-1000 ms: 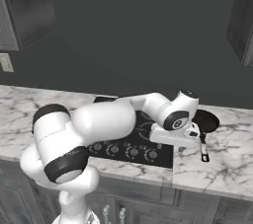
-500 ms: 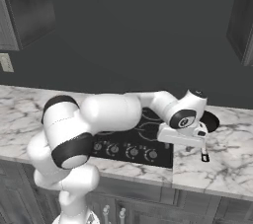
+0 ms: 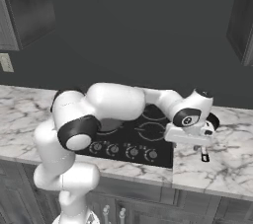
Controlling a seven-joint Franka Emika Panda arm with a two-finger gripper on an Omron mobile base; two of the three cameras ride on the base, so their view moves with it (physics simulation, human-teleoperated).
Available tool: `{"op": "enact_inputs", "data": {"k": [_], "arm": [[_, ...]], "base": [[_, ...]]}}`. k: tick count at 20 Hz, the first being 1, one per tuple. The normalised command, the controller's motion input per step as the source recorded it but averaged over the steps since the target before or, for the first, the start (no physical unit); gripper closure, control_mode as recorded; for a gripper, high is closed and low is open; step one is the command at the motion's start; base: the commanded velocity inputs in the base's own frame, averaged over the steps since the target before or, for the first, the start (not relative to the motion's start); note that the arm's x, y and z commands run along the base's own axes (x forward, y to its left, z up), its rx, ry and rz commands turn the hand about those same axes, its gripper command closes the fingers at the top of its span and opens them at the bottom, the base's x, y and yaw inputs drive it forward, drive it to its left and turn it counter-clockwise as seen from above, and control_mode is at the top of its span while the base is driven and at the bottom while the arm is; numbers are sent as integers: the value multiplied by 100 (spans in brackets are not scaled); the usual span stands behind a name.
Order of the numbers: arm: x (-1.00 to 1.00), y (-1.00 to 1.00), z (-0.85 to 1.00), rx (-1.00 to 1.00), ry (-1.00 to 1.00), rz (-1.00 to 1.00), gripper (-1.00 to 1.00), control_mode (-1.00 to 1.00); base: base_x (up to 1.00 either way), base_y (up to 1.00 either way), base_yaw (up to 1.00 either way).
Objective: Place both pans onto different burners. Then place the lemon wedge and the chicken drumstick on different pans.
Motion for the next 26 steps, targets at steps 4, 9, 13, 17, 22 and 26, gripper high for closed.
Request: {"op": "enact_inputs", "data": {"k": [4,9,13,17,22,26], "arm": [[19,-24,0,0,0,1,-100,-100],[21,-27,-2,0,0,2,-100,-100],[13,-25,-9,0,0,4,-100,-100],[11,-16,-9,0,0,3,-100,-100],[13,-6,-12,0,0,2,-100,-100],[18,0,-18,0,0,1,-100,-100]], "base": [[0,0,0],[0,0,0],[0,0,0],[0,0,0],[0,0,0],[0,0,0]]}}
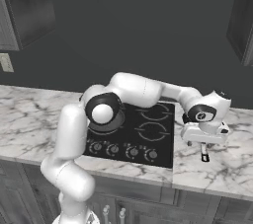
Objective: Place both pans onto different burners. Then place the lemon wedge and the chicken drumstick on different pans.
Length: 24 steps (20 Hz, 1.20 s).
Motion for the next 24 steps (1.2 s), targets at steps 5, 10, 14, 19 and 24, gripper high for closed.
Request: {"op": "enact_inputs", "data": {"k": [5,10,14,19,24], "arm": [[20,0,-25,0,0,0,-100,-100],[16,0,-28,0,0,0,-100,-100],[12,-3,-16,0,-1,0,-100,-100],[12,-3,-10,0,-2,0,-100,-100],[9,-7,-13,0,-2,0,-100,-100]], "base": [[0,0,0],[0,0,0],[0,0,0],[0,0,0],[0,0,0]]}}
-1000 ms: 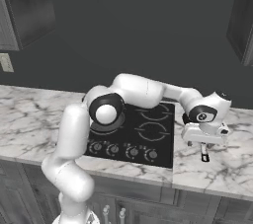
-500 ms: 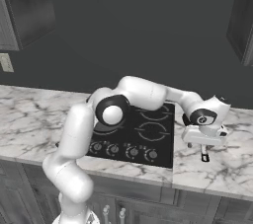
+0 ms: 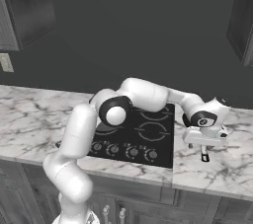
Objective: Place both pans onto different burners. Then place the lemon wedge and the chicken drumstick on different pans.
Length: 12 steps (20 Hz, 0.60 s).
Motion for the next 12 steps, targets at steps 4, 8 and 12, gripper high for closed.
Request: {"op": "enact_inputs", "data": {"k": [4,8,12], "arm": [[18,-5,-11,0,-2,0,-100,-100],[14,-9,-6,0,-2,0,-100,-100],[10,-18,0,0,-2,0,-100,-100]], "base": [[0,0,0],[0,0,0],[0,0,0]]}}
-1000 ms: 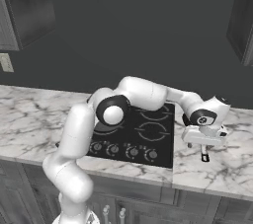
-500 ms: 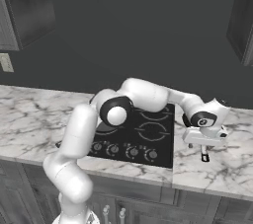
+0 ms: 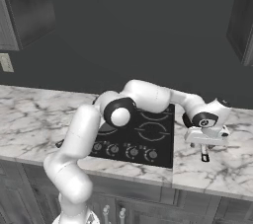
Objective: Place both pans onto different burners. Then place the lemon wedge and the chicken drumstick on different pans.
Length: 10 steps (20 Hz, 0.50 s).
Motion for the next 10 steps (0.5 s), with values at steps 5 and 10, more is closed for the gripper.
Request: {"op": "enact_inputs", "data": {"k": [5,10], "arm": [[6,-19,0,0,0,0,-100,-100],[1,-11,-14,0,0,0,-100,-100]], "base": [[0,0,0],[0,0,0]]}}
